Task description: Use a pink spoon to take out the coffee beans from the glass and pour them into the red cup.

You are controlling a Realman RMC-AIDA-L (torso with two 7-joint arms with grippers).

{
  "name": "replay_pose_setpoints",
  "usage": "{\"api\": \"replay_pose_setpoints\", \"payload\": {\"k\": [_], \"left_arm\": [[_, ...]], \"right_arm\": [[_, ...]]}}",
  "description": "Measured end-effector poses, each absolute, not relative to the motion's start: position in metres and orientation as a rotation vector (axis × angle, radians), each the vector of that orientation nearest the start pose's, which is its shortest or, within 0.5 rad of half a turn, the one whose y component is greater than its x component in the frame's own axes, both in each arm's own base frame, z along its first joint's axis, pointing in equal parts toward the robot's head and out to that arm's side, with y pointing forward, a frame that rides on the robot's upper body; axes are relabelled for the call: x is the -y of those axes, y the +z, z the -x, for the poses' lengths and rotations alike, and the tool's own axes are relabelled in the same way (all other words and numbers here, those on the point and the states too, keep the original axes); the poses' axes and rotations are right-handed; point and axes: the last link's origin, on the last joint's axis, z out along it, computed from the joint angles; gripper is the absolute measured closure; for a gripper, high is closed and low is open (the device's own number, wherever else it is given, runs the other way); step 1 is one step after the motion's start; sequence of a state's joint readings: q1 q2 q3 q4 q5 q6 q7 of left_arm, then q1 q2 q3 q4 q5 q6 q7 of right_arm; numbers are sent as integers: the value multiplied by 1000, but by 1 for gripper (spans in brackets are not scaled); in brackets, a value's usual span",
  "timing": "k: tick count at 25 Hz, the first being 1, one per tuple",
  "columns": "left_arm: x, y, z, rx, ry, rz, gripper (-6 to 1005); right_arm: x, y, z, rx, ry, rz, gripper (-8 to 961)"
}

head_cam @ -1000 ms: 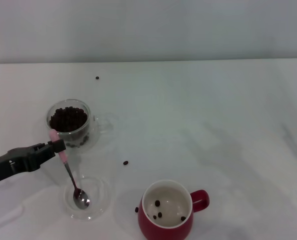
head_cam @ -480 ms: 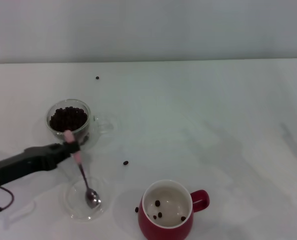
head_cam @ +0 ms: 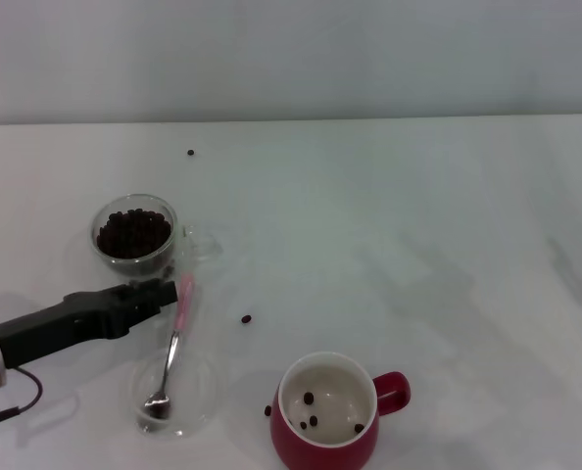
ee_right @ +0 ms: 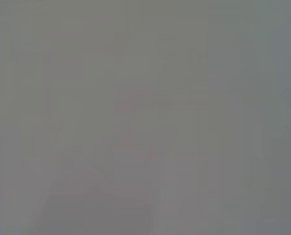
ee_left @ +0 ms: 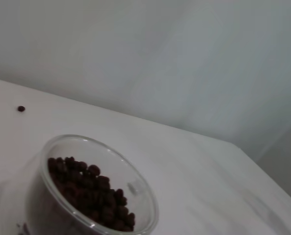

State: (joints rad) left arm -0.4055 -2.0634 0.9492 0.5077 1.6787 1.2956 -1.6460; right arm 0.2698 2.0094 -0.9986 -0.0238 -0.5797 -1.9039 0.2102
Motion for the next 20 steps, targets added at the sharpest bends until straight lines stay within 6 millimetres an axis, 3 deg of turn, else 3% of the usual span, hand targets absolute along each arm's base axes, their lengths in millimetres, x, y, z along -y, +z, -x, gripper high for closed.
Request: {"api": "replay_pose_setpoints", "payload": {"k": [10,17,20], "left_arm": [[-314,-27,306,1221,-776,2390,541],[-313,-15,287,927,-902,2461,501],[-311,0,275,759,-993,2477,500]], "right_arm": [[-236,65,-326,-12,987,1511,270],[-237,66,-326,-8,988,1502,269],[-237,67,-326,-7,987,1494,269]]}}
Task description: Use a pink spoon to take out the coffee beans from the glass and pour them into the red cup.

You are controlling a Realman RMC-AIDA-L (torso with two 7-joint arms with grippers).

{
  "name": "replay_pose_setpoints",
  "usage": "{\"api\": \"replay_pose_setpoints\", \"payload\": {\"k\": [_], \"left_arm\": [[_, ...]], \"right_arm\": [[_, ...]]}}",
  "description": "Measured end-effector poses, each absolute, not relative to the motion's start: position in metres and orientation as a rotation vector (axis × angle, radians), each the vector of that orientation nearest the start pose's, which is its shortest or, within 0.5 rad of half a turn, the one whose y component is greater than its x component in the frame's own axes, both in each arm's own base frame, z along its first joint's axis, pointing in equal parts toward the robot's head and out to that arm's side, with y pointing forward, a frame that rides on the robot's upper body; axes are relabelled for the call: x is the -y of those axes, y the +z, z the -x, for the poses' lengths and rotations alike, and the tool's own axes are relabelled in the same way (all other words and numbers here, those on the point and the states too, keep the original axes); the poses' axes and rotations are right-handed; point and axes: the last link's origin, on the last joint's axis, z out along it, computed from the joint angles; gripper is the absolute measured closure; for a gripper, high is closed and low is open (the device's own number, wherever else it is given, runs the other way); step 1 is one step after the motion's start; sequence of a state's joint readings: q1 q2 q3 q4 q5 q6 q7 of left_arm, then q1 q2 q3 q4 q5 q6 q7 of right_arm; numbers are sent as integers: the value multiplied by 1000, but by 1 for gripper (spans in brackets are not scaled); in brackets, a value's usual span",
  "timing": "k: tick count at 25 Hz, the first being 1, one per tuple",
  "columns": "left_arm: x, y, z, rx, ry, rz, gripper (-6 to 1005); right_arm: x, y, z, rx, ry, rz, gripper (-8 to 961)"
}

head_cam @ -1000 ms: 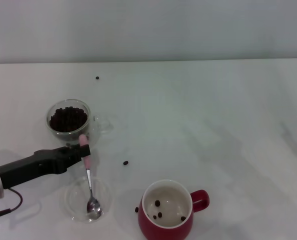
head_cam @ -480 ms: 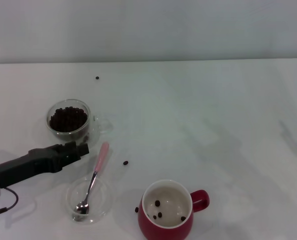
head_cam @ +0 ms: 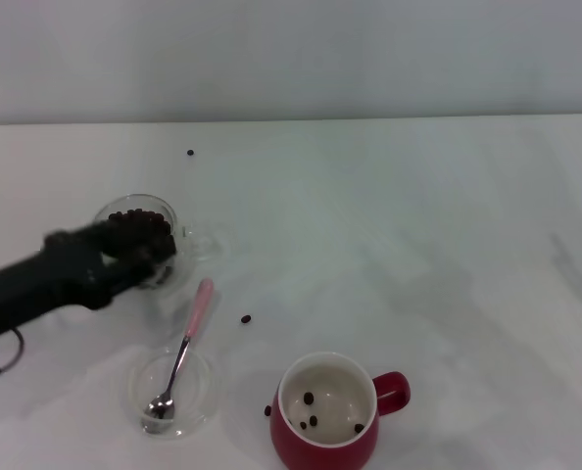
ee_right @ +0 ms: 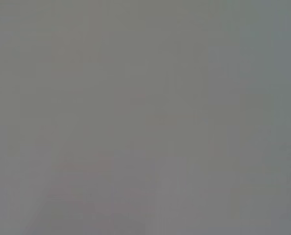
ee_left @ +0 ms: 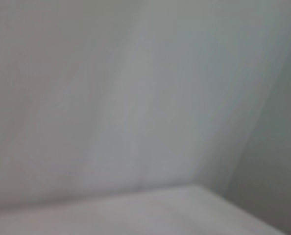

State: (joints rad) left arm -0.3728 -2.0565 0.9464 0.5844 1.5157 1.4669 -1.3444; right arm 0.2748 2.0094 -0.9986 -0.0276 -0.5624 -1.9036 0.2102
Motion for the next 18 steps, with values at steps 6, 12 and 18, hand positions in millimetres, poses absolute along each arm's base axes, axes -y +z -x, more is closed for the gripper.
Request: {"api": "replay_pose_setpoints", "payload": {"k": [6,12,18], "left_arm": [[-302,40,280,500,-1042,2304,500],[-279,78,316,432,-1043,1973,500],[-245,92,358,428,-938,1719,500]], "right_arm": [[-233,69,-327,-5,987,1481,269],[-227,69,-327,1,1000,1472,269],[-224,72,-323,39,1027,1455,269]]}}
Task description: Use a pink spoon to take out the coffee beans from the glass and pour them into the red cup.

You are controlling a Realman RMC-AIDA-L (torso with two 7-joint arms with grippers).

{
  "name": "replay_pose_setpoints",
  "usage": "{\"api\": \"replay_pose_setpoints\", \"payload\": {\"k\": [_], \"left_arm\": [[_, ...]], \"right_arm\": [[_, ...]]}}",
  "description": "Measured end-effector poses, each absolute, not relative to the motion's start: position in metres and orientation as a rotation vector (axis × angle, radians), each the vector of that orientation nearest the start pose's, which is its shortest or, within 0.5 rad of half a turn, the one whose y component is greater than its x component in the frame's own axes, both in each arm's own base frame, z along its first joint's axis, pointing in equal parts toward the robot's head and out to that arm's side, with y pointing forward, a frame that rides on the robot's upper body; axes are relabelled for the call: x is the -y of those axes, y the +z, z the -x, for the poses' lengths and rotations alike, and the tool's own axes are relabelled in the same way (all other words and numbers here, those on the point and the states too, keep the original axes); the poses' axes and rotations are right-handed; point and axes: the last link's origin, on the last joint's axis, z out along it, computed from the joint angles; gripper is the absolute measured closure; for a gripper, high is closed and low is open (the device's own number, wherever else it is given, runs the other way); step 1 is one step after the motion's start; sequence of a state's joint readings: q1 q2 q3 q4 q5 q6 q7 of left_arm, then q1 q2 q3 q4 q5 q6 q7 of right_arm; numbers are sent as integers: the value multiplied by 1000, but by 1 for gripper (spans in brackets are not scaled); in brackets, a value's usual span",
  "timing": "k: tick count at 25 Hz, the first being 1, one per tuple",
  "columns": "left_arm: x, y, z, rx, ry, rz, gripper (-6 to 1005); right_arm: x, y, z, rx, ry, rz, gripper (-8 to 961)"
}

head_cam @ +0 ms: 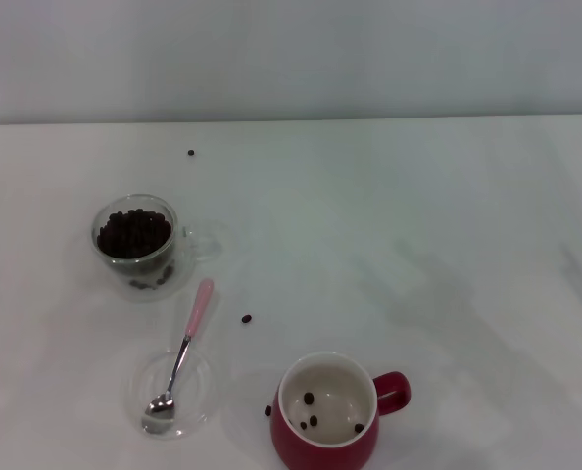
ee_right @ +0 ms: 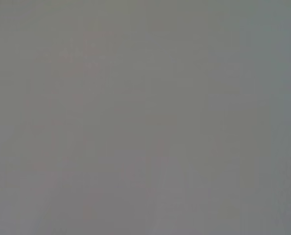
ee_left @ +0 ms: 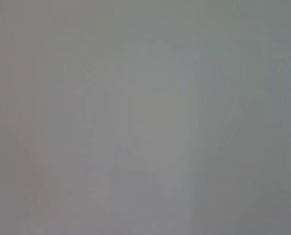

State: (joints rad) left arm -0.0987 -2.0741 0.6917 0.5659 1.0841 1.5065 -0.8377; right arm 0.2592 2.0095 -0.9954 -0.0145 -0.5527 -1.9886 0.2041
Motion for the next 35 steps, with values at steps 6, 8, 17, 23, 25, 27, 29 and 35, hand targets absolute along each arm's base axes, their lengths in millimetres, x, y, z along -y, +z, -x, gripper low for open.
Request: {"api": "replay_pose_setpoints", "payload": {"k": [6,8,17,23,25,27,29,35], "left_arm": [[-227,88,382,450,-837,1596,499],[-221,81,391,454,-764,1578,499],[-224,65,399,448,-652,1542,499],[-228,61,398,431,-625,1539,499],[-227,61,400,434,-617,1515,499],[-226,60,400,433,-608,1503,499],[-227,60,401,427,-600,1500,499],[-225,59,401,437,-603,1487,499]], "right_arm": [[-226,73,-322,48,1027,1446,269],[-228,74,-320,56,1030,1445,269],[-231,76,-318,79,1026,1433,269],[-230,75,-318,85,1018,1429,269],[-231,76,-317,92,1020,1427,269],[-231,76,-317,94,1020,1427,269],[-231,76,-318,92,1017,1428,269],[-234,76,-315,102,1021,1428,269]]}}
